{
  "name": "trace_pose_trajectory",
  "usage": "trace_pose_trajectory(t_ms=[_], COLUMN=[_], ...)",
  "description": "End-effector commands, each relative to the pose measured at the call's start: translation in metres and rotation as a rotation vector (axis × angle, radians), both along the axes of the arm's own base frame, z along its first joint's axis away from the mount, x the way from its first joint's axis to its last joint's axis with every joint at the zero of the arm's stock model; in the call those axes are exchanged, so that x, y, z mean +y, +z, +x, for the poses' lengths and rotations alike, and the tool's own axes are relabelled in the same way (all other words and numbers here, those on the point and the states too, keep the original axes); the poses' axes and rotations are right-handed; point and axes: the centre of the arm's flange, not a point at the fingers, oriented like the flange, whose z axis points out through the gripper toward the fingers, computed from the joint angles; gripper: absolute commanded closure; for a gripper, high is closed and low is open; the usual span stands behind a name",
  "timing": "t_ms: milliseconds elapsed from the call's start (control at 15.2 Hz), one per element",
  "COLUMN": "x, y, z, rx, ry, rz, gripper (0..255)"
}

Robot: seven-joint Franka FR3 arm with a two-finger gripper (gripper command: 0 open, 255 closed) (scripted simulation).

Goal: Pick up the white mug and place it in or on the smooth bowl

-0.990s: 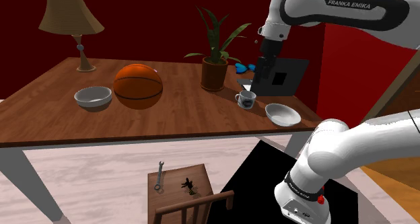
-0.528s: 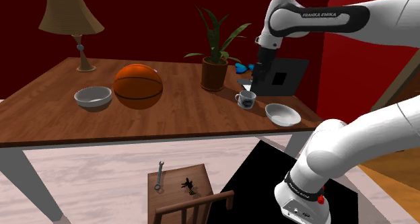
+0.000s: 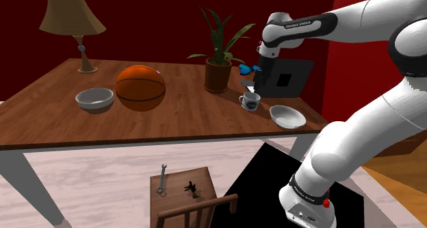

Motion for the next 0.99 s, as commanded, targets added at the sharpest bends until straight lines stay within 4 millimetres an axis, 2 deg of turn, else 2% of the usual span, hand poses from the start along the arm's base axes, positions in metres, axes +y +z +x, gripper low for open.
trace_pose_trajectory(t_ms=[0,792,924], x=[-0.02,-0.145,-0.148], y=[-0.015,-0.101,-0.109], z=[0.008,0.058,0.059], rx=[0.001,0.013,0.013], ry=[-0.002,-0.023,-0.024], rz=[-0.001,0.002,0.002], gripper=[0,0,0])
